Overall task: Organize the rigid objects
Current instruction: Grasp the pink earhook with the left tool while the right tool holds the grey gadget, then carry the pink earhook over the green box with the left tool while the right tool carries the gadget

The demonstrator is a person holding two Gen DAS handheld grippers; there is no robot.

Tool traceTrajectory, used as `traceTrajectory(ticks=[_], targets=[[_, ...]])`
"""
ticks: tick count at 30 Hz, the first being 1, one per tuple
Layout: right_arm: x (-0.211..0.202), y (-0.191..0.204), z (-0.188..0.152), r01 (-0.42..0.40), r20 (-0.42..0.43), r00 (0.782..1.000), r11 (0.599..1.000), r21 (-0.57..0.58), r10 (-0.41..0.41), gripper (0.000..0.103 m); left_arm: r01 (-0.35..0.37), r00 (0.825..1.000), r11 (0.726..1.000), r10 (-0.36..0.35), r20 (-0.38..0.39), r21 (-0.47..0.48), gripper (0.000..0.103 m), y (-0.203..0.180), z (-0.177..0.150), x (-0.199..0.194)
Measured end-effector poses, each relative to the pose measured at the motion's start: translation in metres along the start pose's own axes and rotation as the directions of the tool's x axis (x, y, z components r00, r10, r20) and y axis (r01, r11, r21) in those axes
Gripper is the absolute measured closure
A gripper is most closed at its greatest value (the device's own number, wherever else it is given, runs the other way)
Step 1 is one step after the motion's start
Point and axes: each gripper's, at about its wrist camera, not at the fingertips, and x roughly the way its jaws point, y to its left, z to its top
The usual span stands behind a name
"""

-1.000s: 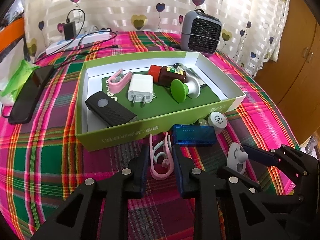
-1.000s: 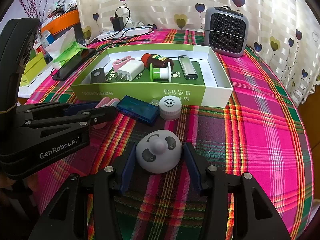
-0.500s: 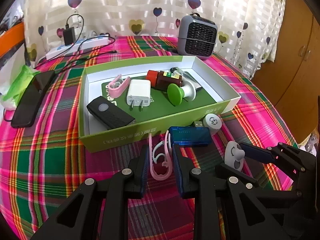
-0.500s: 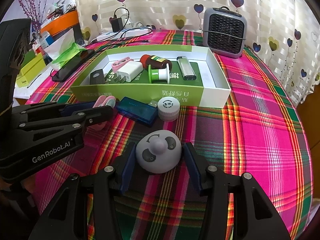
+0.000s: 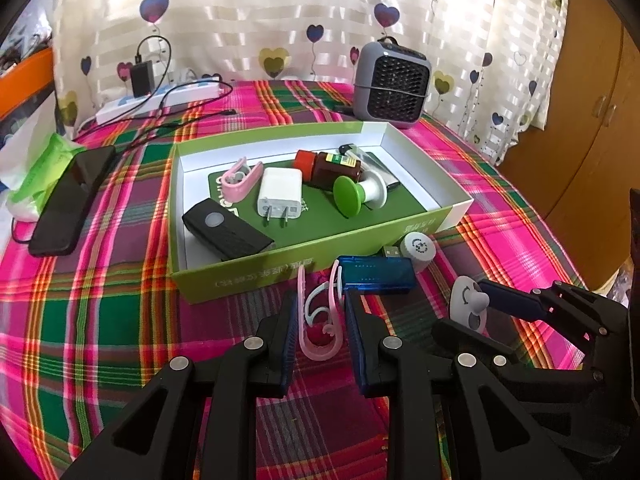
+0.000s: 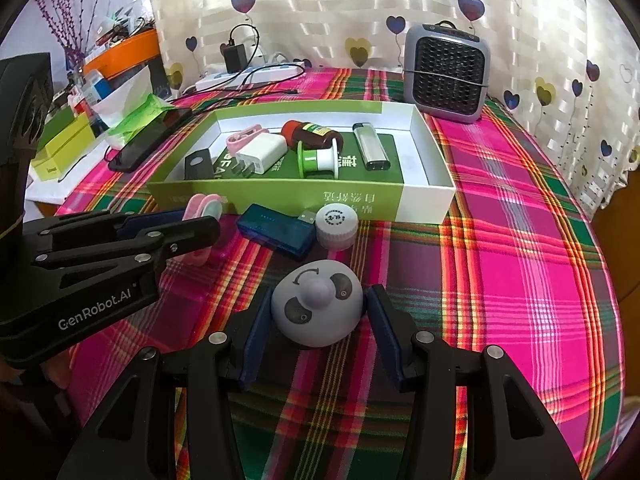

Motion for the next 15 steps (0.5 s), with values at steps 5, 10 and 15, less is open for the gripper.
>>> traceTrajectory(ticks=[5,10,15], targets=[[-0.005,-0.001,0.003,0.001,0.013,1.000,1.000,-0.005,-0.001,0.054,0.007,1.000,1.000,-0.007,0.019,0.002,0.081,-0.001,0.003,-0.009],[-0.012,-0.002,0.010,0.007,0.032,0.999,1.000,-0.005,-0.007,0.054,0.011,0.999,1.000,-0.011,0.035,0.002,0.081,-0.001,0.008,-0.016],[-0.018,-0.004,0.017,0.013,0.048,0.999,1.000,-0.007,-0.013,0.054,0.010,0.999,1.000,-0.010,0.045,0.000,0.081,0.001,0.014,-0.020]])
